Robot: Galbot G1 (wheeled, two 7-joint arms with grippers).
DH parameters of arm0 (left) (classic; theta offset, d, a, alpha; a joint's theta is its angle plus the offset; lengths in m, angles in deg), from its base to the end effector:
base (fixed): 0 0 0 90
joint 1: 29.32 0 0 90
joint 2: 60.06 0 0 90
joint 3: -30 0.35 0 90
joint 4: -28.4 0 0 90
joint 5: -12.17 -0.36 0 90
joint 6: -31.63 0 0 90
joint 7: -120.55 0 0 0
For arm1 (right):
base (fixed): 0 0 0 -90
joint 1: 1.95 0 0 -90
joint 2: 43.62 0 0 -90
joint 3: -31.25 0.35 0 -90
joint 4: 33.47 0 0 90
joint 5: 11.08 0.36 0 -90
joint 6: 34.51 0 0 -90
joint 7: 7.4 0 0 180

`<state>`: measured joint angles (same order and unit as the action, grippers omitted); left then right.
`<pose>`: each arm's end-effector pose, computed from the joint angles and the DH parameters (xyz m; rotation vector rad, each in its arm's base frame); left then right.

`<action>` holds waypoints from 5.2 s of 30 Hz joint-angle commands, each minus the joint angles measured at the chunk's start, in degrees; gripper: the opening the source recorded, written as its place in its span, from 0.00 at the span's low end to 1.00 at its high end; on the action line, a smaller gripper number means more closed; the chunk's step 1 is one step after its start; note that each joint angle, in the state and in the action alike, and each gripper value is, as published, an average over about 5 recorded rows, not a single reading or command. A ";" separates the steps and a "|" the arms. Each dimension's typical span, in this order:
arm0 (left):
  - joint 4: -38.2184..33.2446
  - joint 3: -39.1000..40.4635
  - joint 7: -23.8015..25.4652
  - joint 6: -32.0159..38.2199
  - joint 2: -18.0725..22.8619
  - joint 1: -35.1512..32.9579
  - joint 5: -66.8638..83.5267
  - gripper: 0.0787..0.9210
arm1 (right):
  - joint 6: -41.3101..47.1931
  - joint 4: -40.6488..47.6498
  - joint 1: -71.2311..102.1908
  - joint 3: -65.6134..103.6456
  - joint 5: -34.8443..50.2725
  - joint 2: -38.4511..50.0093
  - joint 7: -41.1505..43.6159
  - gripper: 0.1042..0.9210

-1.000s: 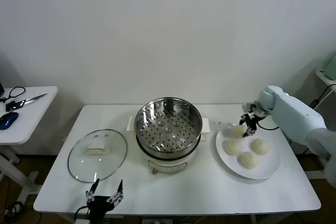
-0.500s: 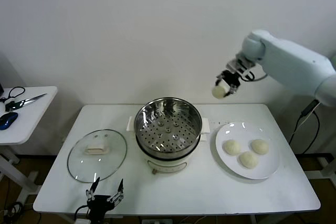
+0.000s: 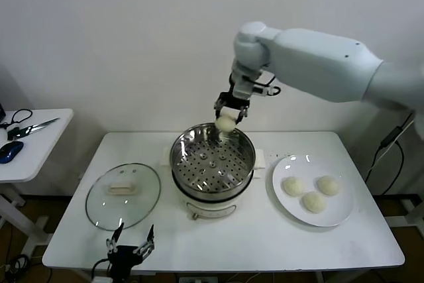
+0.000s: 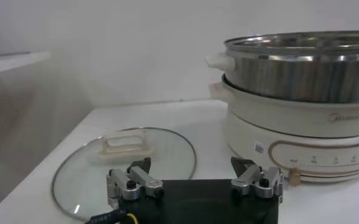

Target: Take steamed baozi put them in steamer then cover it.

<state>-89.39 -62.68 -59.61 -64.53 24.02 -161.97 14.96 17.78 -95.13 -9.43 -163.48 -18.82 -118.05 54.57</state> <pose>0.1123 0.0336 -0.3477 -0.0127 -2.7757 -0.0908 0.5895 0.1554 -0.0038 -1.9465 0.2417 -2.3750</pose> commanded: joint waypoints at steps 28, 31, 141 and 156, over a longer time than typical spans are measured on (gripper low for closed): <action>0.55 0.17 -0.44 0.31 0.36 0.39 -0.31 0.88 | -5.23 17.78 16.07 10.44 -17.91 -8.01 -4.39 0.70; 0.51 0.28 -0.52 0.35 0.45 0.36 -0.48 0.88 | -5.17 17.27 15.50 10.40 -15.92 -7.87 -5.08 0.80; -3.20 0.20 -0.75 0.17 0.88 -1.40 -2.60 0.88 | 57.20 -17.55 -15.24 -15.16 65.01 3.31 -14.08 0.65; -3.24 -0.08 -0.72 0.12 1.41 -1.35 -2.53 0.88 | 60.89 -7.92 -0.61 -15.56 56.21 -6.74 -21.48 0.65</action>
<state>-92.79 -62.81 -60.35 -64.39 25.31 -163.38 12.41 76.92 -104.99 -15.45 -179.30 38.96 -119.55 36.88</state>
